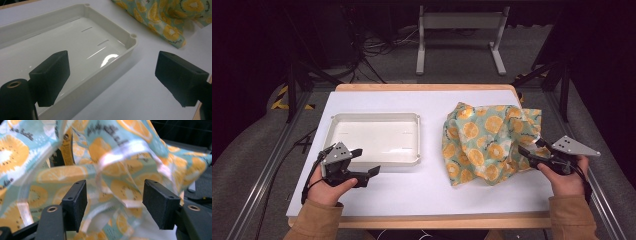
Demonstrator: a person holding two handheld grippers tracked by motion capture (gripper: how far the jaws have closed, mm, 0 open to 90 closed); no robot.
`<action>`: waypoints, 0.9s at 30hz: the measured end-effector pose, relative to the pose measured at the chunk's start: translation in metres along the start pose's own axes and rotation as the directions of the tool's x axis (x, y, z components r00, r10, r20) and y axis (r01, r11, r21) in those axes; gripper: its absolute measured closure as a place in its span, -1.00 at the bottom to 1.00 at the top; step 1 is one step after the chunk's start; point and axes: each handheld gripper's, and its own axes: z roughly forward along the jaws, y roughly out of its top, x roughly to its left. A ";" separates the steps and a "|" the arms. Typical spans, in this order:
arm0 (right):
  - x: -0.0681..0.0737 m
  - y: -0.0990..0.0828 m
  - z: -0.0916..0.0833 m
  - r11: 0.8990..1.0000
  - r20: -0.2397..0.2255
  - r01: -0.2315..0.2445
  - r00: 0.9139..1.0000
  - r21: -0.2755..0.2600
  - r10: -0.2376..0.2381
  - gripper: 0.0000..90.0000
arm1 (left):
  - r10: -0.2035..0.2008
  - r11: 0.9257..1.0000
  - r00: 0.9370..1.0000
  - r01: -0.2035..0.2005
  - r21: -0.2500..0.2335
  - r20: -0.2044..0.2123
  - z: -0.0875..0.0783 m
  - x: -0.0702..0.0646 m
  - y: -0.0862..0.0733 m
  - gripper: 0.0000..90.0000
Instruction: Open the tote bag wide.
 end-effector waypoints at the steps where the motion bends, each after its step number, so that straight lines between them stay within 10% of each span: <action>1: 0.001 0.001 0.002 1.000 -0.001 0.003 1.000 0.002 -0.003 -0.17 | 0.000 1.000 1.000 0.000 0.000 -0.001 0.000 0.000 0.000 -0.70; 6: 0.003 0.004 0.005 1.000 -0.013 0.028 1.000 0.008 -0.028 -0.04 | -0.004 1.000 1.000 0.004 0.011 0.002 0.004 0.000 -0.002 -0.71; 14: 0.007 0.008 -0.004 0.996 0.021 0.089 0.996 0.022 -0.089 0.94 | -0.016 1.000 1.000 0.016 0.015 0.008 0.005 -0.001 -0.002 -0.71; 27: 0.015 0.028 -0.023 0.992 -0.003 0.117 0.993 -0.048 -0.117 1.00 | -0.020 1.000 1.000 0.020 0.016 0.007 0.006 0.001 -0.002 -0.71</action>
